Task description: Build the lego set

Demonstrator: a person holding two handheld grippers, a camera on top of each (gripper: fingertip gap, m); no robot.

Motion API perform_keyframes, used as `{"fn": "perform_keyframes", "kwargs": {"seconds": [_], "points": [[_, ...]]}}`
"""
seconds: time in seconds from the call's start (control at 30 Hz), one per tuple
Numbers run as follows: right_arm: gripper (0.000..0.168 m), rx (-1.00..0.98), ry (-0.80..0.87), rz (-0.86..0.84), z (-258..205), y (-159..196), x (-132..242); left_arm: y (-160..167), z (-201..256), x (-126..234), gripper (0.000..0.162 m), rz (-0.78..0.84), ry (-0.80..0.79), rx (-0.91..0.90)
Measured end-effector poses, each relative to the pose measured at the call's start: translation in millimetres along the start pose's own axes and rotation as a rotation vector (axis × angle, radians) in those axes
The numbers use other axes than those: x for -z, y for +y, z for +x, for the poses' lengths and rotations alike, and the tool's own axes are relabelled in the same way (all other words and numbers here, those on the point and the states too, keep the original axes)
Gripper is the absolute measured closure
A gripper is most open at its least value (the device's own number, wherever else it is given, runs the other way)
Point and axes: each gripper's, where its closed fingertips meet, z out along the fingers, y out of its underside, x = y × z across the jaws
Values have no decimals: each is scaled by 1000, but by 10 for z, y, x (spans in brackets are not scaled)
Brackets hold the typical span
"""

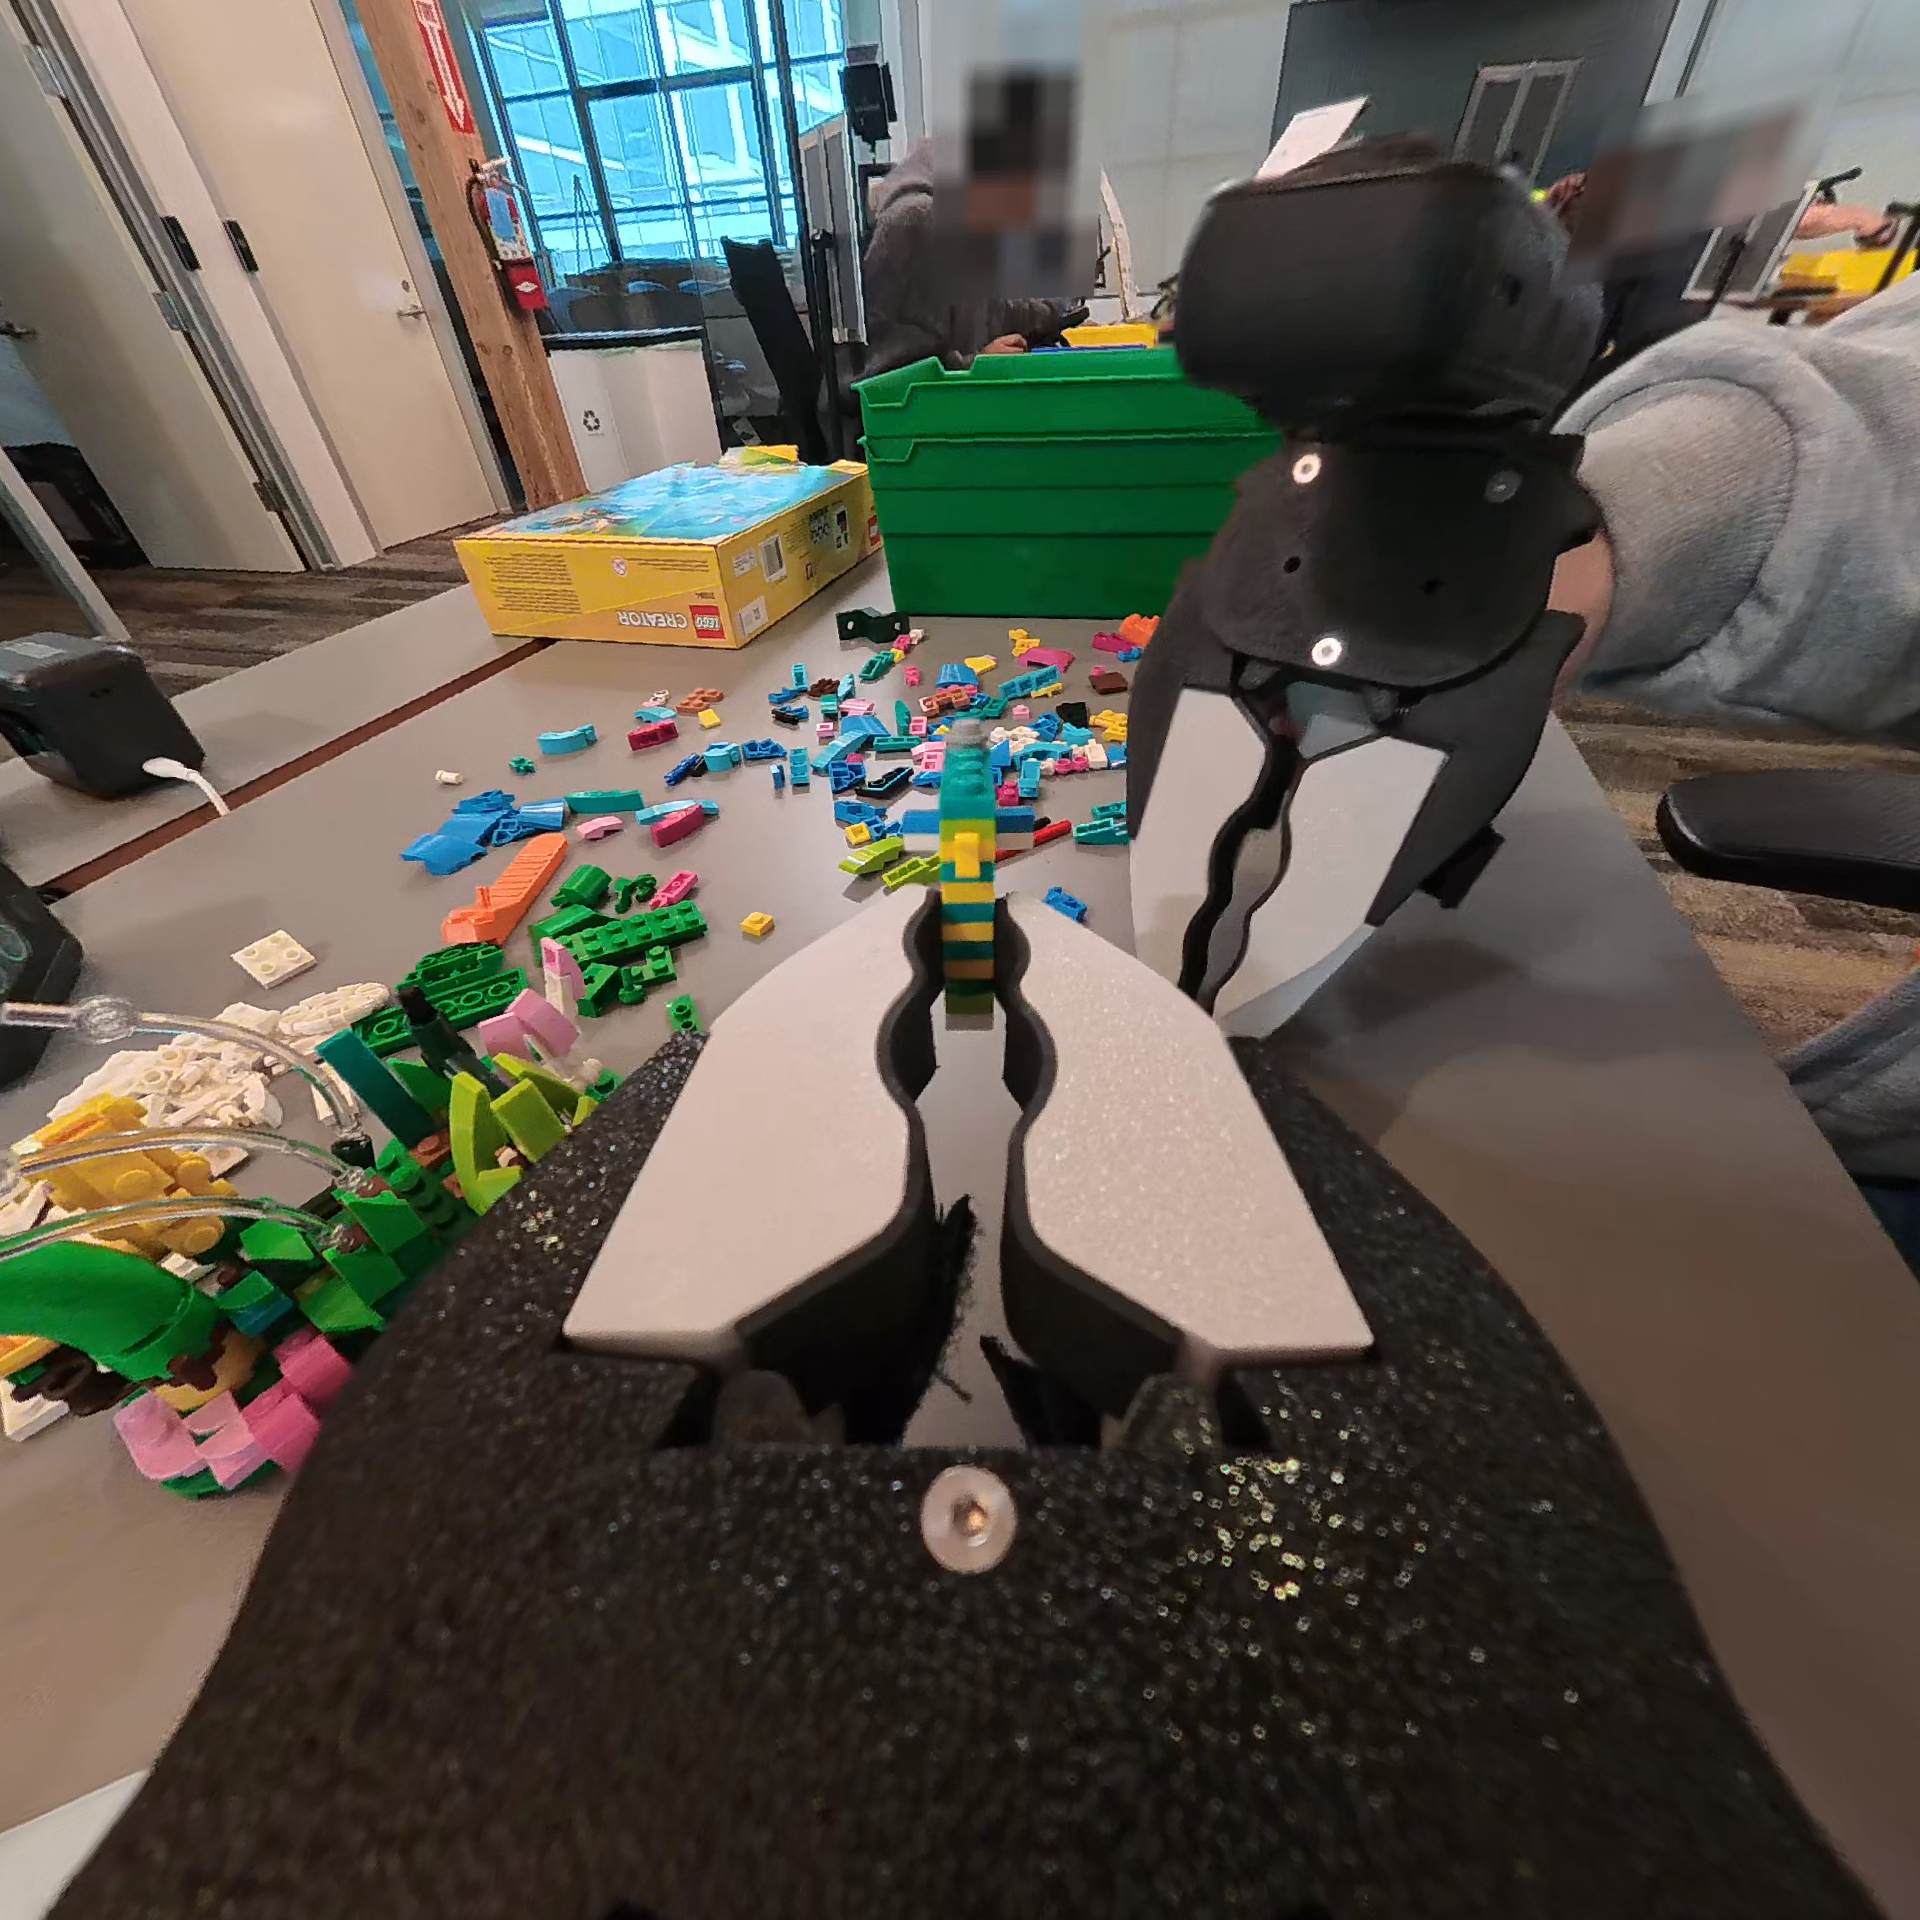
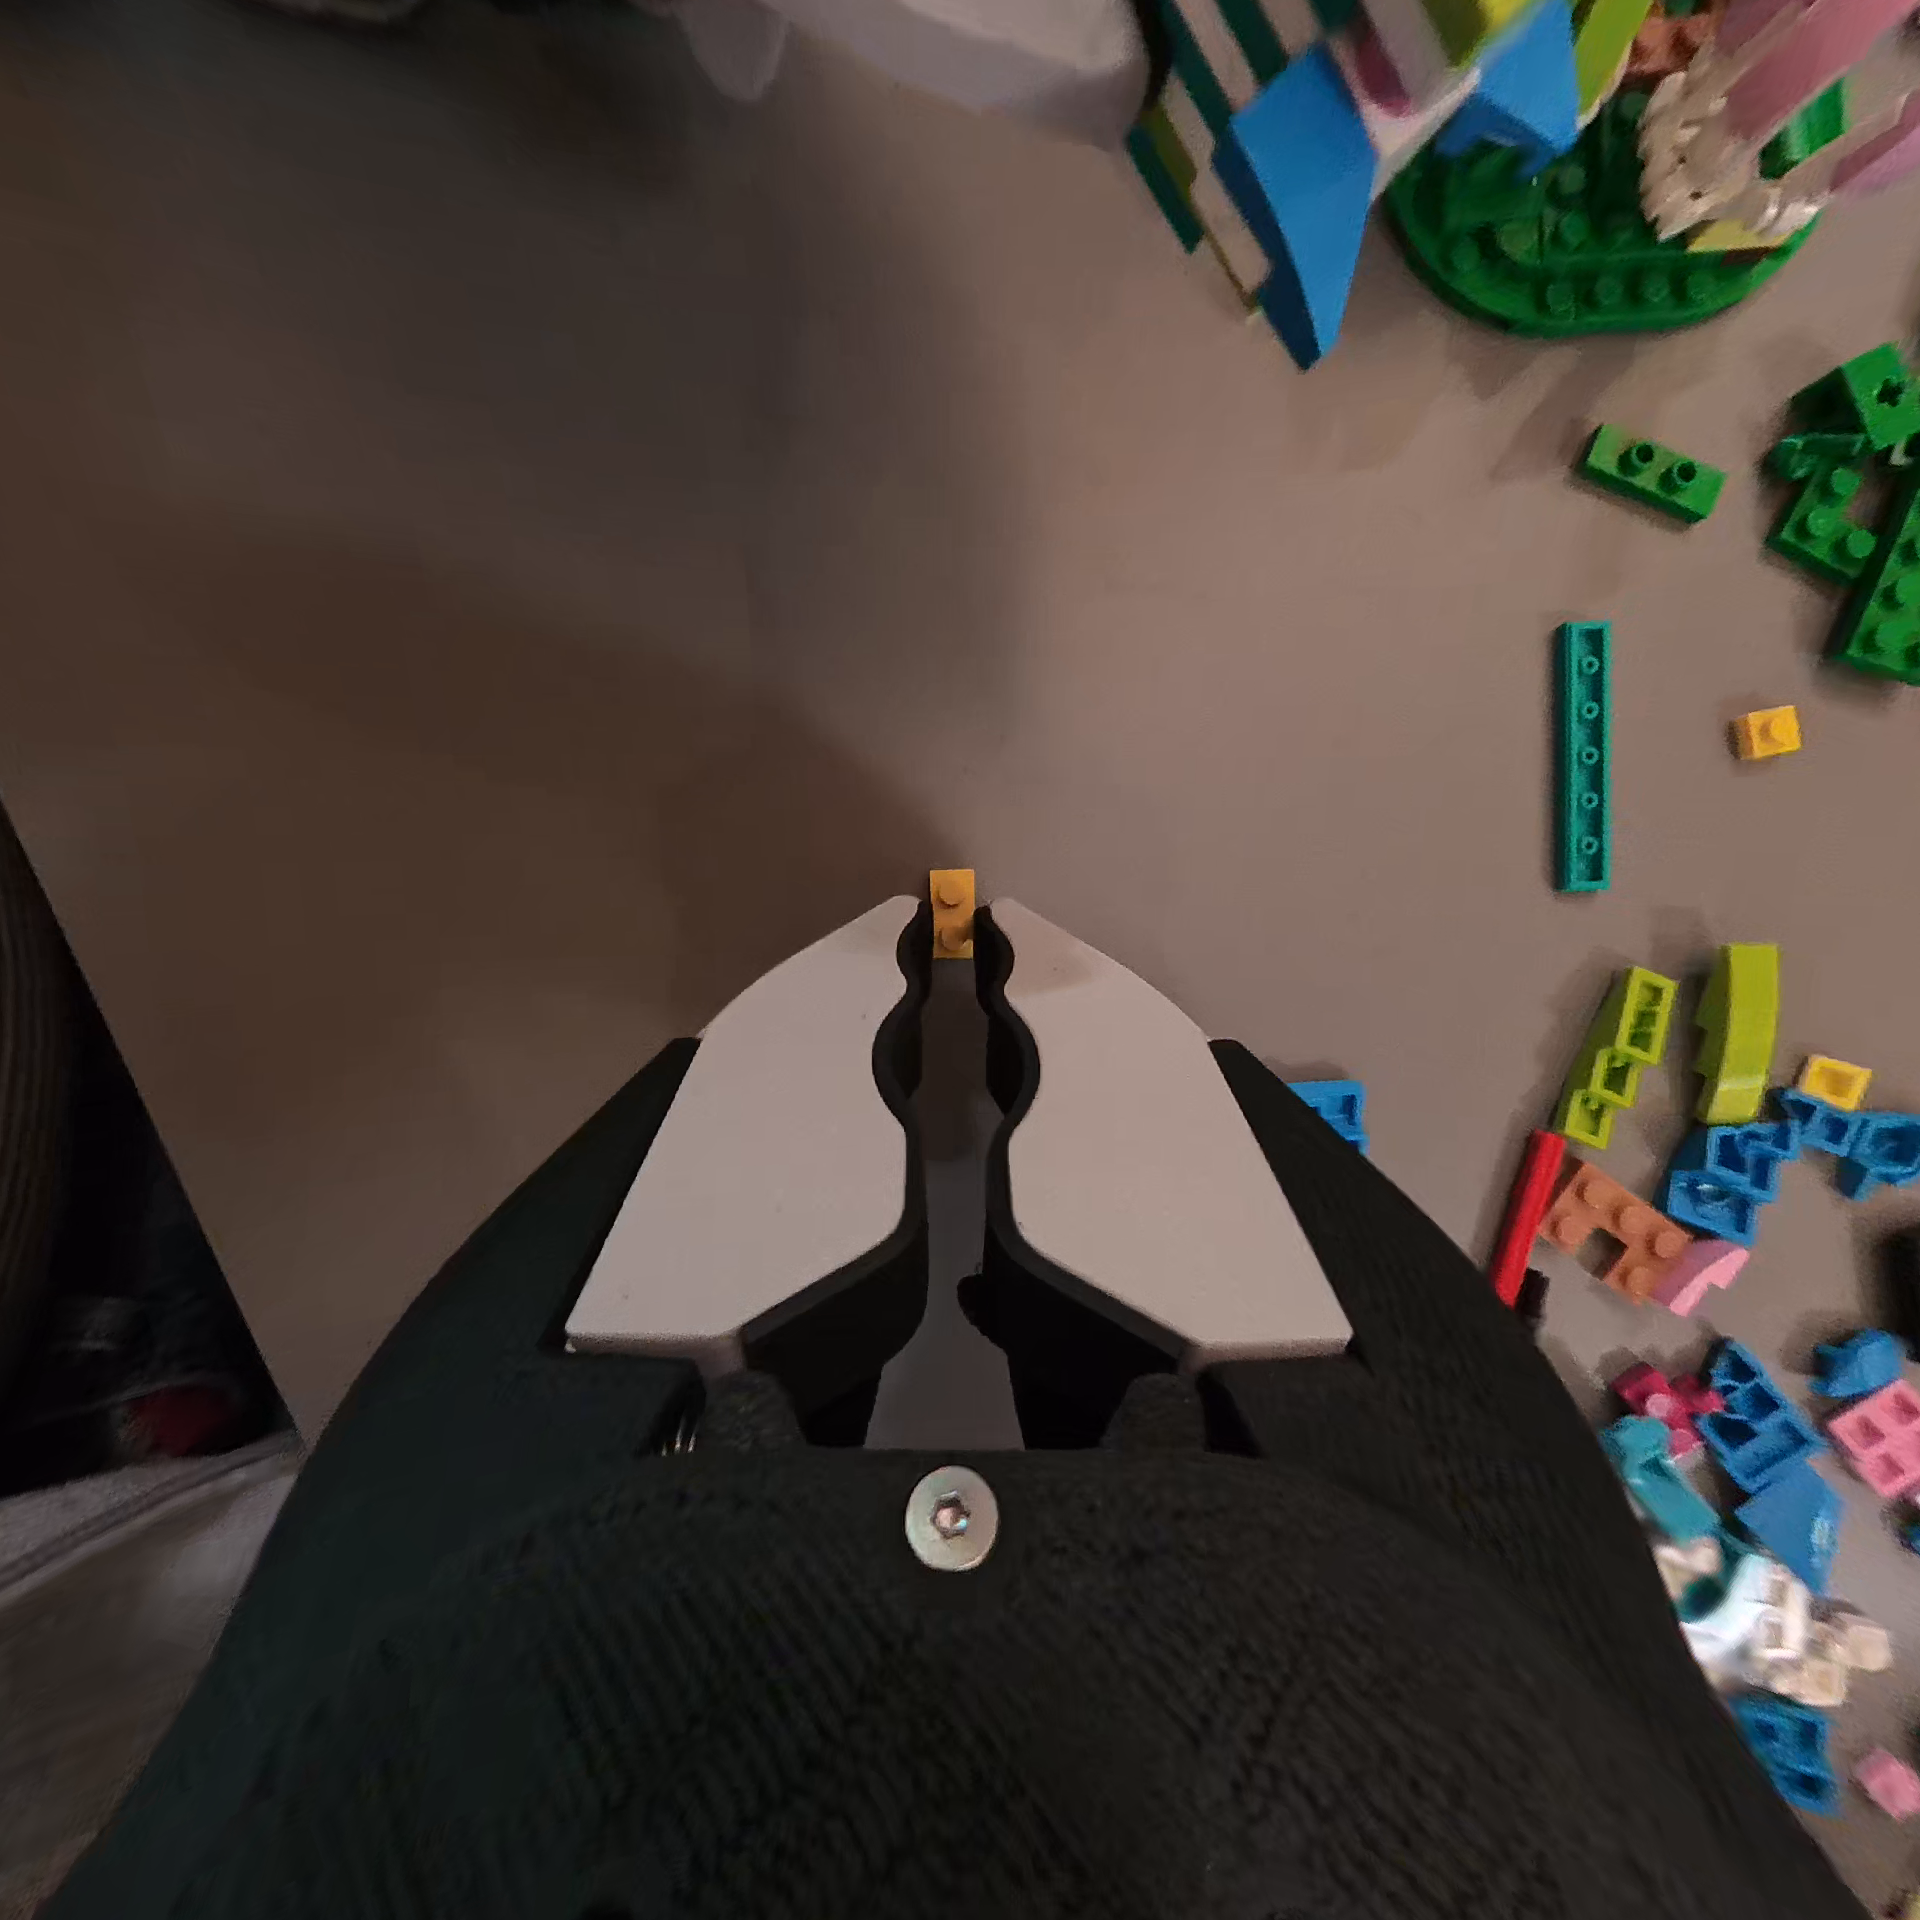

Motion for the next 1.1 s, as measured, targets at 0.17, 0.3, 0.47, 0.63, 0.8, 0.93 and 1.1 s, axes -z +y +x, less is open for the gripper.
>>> {"fn": "perform_keyframes", "kwargs": {"seconds": [0.17, 0.3, 0.47, 0.63, 0.8, 0.93, 1.1], "points": [[162, 107, 79, 260, 223, -523, 528, -101, 129, 23, 154, 81, 118, 35], [162, 219, 1, 409, 93, -948, 893, -124, 200, 31, 154, 96, 186, 77], [162, 304, -60, 322, 4, -1113, 905, -97, 305, 14, 154, 71, 227, 35], [162, 347, -138, 188, -82, -1064, 780, -90, 347, 10, 154, 66, 241, 17], [162, 357, -159, 116, -95, -1026, 751, -92, 351, 15, 154, 68, 248, 19], [162, 350, -164, 92, -91, -1006, 744, -88, 359, 14, 154, 65, 251, 14], [162, 320, -167, 85, -85, -1003, 739, -84, 365, 14, 154, 61, 258, 15]]}}
